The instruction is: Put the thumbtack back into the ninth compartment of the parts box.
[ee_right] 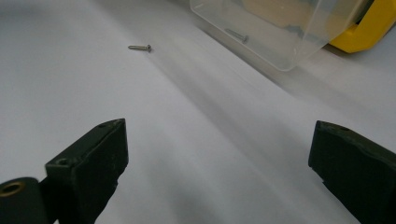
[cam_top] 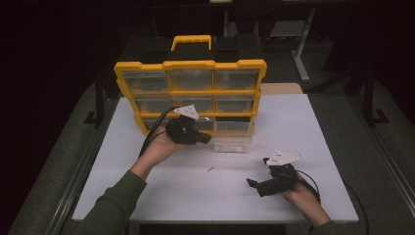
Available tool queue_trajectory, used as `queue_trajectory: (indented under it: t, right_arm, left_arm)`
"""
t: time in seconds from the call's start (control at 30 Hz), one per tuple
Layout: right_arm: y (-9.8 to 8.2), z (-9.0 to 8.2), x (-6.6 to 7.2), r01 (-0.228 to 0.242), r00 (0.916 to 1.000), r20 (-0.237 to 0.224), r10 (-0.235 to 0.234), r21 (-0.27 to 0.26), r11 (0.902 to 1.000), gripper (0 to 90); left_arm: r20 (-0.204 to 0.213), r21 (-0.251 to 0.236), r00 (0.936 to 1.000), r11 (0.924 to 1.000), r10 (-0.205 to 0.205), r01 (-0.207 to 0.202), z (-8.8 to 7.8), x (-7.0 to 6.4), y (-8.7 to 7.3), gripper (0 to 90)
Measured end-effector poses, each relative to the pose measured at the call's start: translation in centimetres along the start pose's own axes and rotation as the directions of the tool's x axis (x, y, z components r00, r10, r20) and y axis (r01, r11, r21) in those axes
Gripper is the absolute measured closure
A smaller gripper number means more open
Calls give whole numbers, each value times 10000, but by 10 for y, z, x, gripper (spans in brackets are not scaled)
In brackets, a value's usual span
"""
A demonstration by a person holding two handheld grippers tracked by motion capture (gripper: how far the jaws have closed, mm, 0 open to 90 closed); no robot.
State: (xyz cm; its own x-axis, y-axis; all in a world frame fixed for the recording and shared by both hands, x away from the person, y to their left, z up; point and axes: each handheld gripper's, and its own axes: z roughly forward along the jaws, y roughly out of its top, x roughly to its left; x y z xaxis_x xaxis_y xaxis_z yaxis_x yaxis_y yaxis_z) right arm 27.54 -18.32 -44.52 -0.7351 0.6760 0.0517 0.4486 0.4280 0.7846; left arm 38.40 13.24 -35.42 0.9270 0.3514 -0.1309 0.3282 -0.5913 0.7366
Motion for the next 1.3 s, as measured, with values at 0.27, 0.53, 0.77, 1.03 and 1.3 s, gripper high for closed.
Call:
queue_trajectory:
  t: [0.27, 0.53, 0.77, 1.03, 1.3]
  right_arm:
    - [0, 0, 0, -11, 10000, -5, 11, 13, 10000, 40]
    - [0, 0, 0, -16, 10000, -3, 16, 18, 10000, 40]
    - [0, 0, 0, -12, 10000, -11, 12, -8, 10000, 40]
    - [0, -1, 0, -21, 10000, -7, 21, -24, 10000, 40]
    - [0, -1, -1, -11, 10000, -15, 11, -51, 10000, 40]
  left_arm:
    - [1, -66, 10000, 9999, 96, -96, 0, 2, 11, 876]
    - [26, -222, 9999, 9997, 110, -109, 5, 5, 27, 876]
    - [73, -295, 9997, 9993, 218, -216, 12, 5, 37, 876]
    - [187, -295, 9996, 9993, 218, -213, 27, 8, 45, 876]
    - [245, -169, 9995, 9996, 217, -213, 47, 9, 49, 876]
